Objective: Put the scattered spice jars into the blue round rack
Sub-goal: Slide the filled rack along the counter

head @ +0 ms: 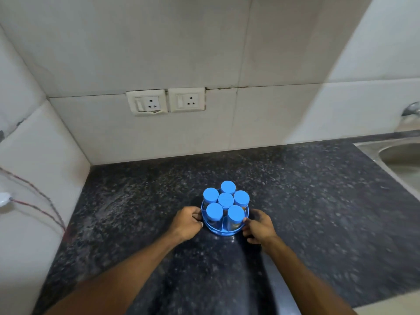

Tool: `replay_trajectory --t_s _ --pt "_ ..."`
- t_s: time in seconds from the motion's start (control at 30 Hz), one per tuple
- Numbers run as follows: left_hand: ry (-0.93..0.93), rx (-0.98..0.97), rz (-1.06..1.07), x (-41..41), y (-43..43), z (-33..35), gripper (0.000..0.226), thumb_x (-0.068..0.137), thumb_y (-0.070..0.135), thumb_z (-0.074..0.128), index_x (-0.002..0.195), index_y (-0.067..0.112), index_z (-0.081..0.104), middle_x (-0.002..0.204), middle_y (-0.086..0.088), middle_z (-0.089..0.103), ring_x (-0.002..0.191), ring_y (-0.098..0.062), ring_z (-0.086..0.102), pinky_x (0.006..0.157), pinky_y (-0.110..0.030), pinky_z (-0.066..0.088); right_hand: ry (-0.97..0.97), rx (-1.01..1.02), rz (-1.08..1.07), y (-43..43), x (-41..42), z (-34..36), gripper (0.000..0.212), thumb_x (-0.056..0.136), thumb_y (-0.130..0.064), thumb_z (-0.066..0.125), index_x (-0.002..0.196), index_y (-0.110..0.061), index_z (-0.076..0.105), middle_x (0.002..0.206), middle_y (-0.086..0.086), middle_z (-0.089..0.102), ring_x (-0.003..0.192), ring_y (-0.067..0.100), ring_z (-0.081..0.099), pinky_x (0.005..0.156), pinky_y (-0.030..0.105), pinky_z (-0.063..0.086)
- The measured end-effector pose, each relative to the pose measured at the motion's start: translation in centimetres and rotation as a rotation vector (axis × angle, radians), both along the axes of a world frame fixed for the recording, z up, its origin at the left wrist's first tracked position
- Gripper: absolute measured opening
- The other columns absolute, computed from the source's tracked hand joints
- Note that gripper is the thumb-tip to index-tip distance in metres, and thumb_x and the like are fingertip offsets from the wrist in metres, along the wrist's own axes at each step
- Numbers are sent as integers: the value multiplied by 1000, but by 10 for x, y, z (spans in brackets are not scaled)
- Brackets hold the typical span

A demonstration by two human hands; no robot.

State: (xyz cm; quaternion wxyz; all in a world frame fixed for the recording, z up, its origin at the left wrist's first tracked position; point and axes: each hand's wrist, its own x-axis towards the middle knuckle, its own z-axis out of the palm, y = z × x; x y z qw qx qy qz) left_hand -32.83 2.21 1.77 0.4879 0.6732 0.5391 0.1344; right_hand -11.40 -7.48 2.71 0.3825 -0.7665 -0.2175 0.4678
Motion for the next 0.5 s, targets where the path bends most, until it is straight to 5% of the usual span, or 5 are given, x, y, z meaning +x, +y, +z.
replay_trajectory --t_s 0.33,0.5 --pt "-109 -62 -1 212 -31 4 40 77 -4 65 104 25 69 89 2 72 76 -11 65 81 -35 57 -7 18 -133 -22 208 2 30 95 -15 59 123 -21 51 71 7 65 57 16 57 51 28 48" --pt "-132 -106 21 306 -28 15 44 83 -12 49 115 13 68 84 10 63 82 -7 57 78 -22 48 6 7 -216 -10 305 -1 11 91 -14 63 99 -11 55 68 8 63 50 17 53 44 23 43"
